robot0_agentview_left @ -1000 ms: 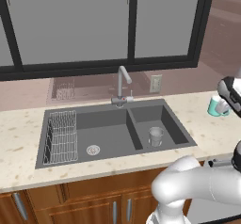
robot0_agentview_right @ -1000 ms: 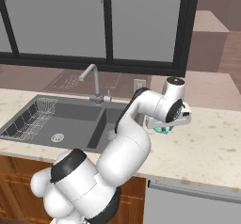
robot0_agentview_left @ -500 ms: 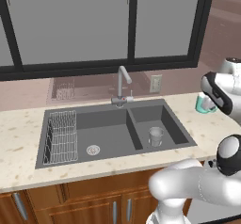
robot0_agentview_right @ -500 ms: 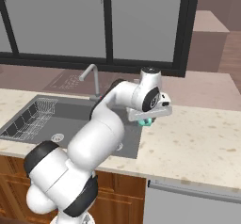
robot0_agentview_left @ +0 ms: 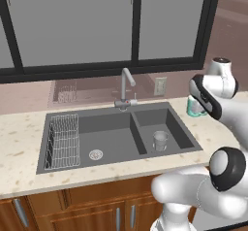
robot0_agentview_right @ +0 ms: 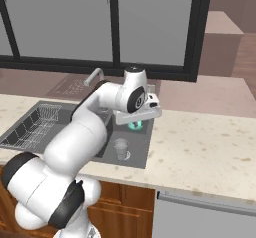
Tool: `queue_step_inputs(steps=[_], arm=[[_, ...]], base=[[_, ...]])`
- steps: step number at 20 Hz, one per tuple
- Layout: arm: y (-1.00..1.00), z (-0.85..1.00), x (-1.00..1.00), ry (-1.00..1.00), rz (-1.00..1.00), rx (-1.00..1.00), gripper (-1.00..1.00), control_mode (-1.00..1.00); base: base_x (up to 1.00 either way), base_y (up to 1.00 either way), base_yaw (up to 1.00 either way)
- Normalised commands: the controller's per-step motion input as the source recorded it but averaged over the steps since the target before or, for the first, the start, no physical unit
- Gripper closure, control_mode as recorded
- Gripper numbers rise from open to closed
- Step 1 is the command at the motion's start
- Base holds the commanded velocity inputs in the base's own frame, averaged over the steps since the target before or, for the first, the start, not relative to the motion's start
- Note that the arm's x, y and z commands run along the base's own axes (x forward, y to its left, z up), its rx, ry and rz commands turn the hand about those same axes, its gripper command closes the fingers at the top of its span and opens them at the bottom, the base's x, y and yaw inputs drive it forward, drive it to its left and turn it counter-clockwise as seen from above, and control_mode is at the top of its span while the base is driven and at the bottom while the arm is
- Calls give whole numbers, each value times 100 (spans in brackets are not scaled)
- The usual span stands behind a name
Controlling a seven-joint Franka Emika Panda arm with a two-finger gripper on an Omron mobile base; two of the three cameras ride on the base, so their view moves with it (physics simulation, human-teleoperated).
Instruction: Move any existing items from the left basin to the right basin for drying. Then move the mug from the counter to the left basin of the sink for washing.
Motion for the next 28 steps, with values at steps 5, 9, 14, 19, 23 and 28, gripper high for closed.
queue_step_inputs(steps=[5,9,14,19,23,28], arm=[[65,10,-6,0,4,-2,100,-100],[67,5,-2,0,5,-2,100,-100],[66,0,-4,0,5,-1,100,-100],[66,0,-4,0,5,0,100,-100],[65,0,-3,0,6,0,100,-100],[65,0,0,0,5,0,100,-100]], base=[[0,0,0],[0,0,0],[0,0,0],[0,0,0],[0,0,0],[0,0,0]])
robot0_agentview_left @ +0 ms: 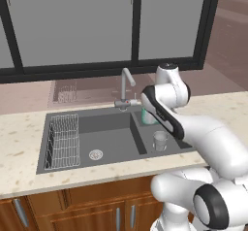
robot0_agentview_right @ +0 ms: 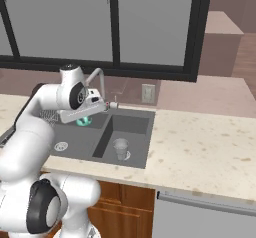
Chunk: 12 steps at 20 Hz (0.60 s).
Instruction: Move any existing items from the left basin to the right basin for drying. Then move the mug from the counter to the left basin of the sink for washing.
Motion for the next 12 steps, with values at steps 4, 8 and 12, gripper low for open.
queue_step_inputs(steps=[4,8,12], arm=[[64,0,0,0,5,0,100,-100],[63,-4,0,0,5,0,100,-100],[48,-10,-1,2,8,0,100,-100]], base=[[0,0,0],[0,0,0],[0,0,0]])
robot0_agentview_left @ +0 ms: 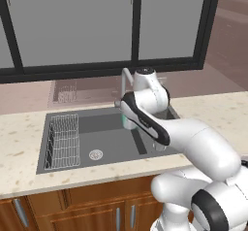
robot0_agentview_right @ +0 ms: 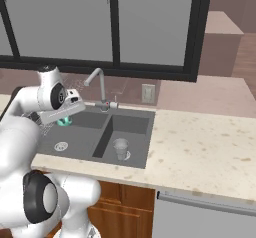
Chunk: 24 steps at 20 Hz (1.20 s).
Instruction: Move any existing items from the left basin to the right basin for drying. Then move the mug from the counter to the left basin of the sink for washing.
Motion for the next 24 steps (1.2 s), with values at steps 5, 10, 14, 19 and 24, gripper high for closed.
queue_step_inputs(steps=[5,10,14,19,24], arm=[[39,-16,5,6,8,0,100,-100],[35,-24,22,2,1,1,100,-100],[29,-27,22,0,0,1,100,-100],[20,-35,19,0,0,0,100,-100],[8,-40,22,0,0,0,100,-100]], base=[[0,0,0],[0,0,0],[0,0,0],[0,0,0],[0,0,0]])
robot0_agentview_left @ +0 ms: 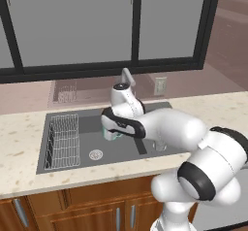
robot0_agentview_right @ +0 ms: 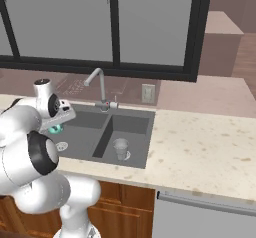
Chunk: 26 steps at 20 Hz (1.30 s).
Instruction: Move any existing items from the left basin to the right basin for drying. Then move the mug from the counter to the left basin of the sink for washing.
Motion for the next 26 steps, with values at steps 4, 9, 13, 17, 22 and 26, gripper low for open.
queue_step_inputs(steps=[4,9,13,17,22,26], arm=[[3,-35,24,0,0,0,100,-100],[2,-28,25,0,0,0,100,-100],[4,-30,25,0,0,0,100,-100],[4,-29,25,0,0,1,100,-100],[6,-26,22,0,0,1,100,-100],[7,-24,19,0,0,1,100,-100]], base=[[0,0,0],[0,0,0],[0,0,0],[0,0,0],[0,0,0],[0,0,0]])
